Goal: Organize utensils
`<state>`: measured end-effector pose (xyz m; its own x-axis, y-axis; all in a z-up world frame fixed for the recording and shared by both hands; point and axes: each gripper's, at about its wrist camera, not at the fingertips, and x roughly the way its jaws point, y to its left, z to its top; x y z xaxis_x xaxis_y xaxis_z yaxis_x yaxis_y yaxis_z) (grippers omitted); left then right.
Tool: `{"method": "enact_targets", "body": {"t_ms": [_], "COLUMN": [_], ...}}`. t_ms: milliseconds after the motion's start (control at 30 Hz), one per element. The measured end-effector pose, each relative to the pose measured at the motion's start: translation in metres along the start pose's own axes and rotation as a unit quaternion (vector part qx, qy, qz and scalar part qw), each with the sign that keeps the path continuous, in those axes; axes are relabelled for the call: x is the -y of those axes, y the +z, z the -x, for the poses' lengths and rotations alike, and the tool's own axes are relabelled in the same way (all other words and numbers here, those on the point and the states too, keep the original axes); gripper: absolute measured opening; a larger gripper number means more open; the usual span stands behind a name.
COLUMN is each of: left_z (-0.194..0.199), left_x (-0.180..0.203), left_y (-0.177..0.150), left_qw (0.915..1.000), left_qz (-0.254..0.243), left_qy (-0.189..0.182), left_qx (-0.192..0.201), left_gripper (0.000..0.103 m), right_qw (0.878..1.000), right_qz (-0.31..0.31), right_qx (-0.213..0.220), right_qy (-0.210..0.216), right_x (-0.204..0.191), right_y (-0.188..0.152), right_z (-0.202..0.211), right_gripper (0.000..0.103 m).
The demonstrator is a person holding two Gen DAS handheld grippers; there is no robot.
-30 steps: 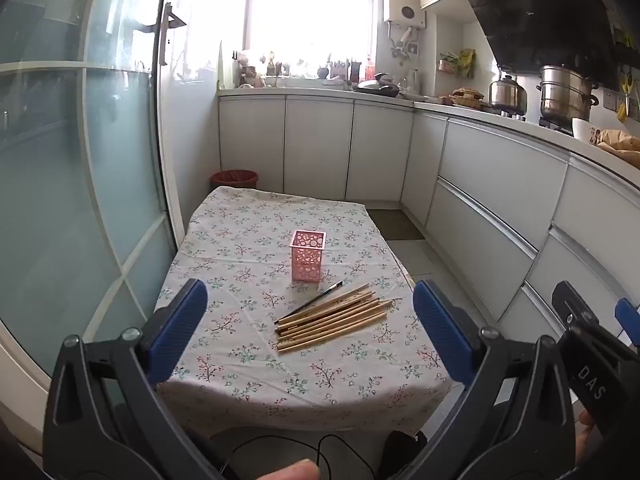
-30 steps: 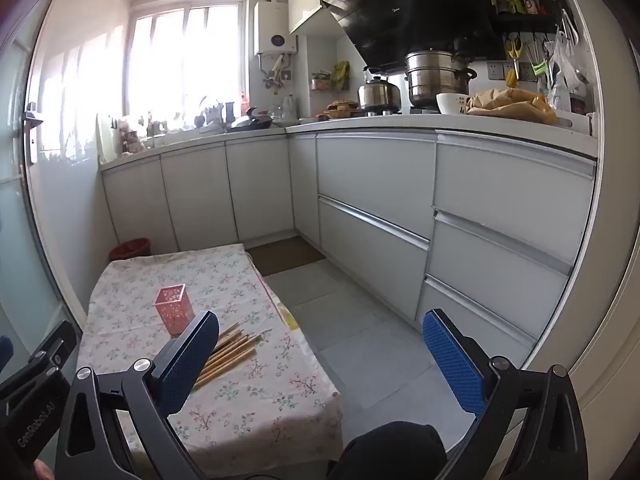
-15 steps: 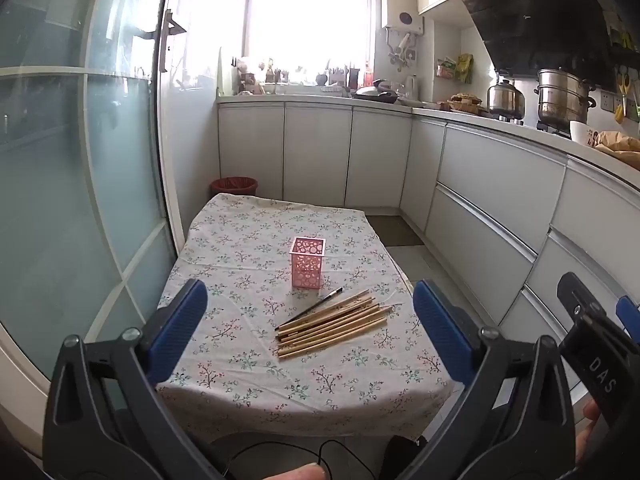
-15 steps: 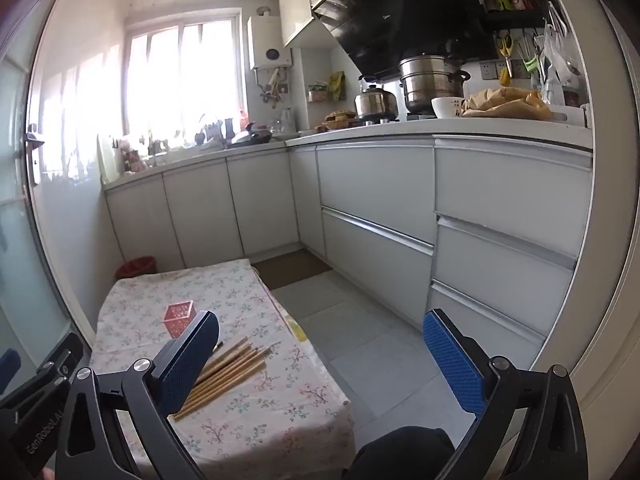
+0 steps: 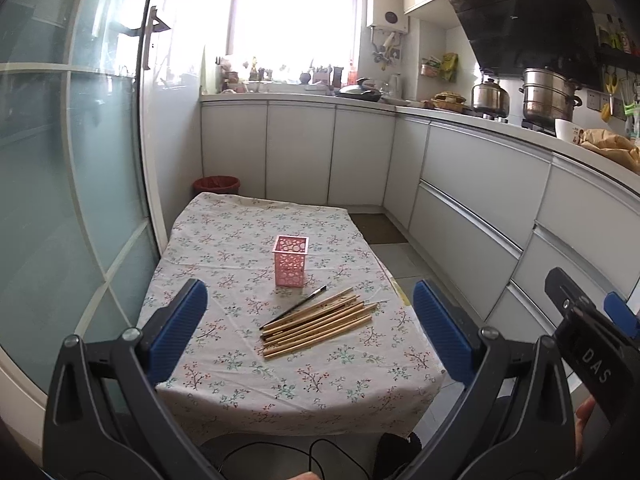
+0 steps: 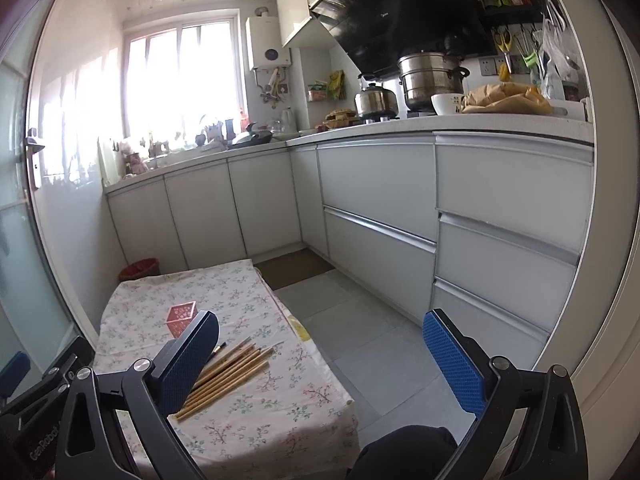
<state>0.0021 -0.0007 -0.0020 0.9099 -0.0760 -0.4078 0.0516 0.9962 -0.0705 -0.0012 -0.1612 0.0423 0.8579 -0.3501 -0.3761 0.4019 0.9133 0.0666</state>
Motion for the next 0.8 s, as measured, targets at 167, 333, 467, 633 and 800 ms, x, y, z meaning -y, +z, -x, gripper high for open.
{"method": "enact_targets", "body": {"t_ms": [167,333,467,633,800], "left_z": [-0.003,-0.006,-0.008,-0.008,-0.011], "left_x": [0.002,-0.002,-0.003,-0.005,-0.004], "left_y": [-0.003,-0.004,-0.006,-0.006,-0.005], "left_qw": [1.0000,0.9998,0.9997,0.9997,0.9997], "left_qz": [-0.005,0.004,0.004,0.007,0.002], "left_qy": [0.001,0.013,0.014,0.012,0.012], "left_qx": [-0.005,-0.013,-0.018,-0.018,-0.023], "left_gripper": [0.102,0.102,0.102,0.102,0.102], "right_qw": [1.000,1.000,1.000,1.000,1.000], "right_qz": [0.005,0.011,0.013,0.016,0.019], "right_qx": [-0.007,-0.009,-0.012,-0.015,-0.018], "right_qy": [-0.003,-0.009,-0.010,-0.010,-0.010], "right_x": [-0.001,-0.003,-0.003,-0.005,-0.006], "right_y": [-0.001,-0.001,-0.002,-0.002,-0.003], "right_z": [-0.004,-0.006,-0.008,-0.010,-0.010], "right_gripper": [0.103,0.103,0.103,0.103,0.103]}}
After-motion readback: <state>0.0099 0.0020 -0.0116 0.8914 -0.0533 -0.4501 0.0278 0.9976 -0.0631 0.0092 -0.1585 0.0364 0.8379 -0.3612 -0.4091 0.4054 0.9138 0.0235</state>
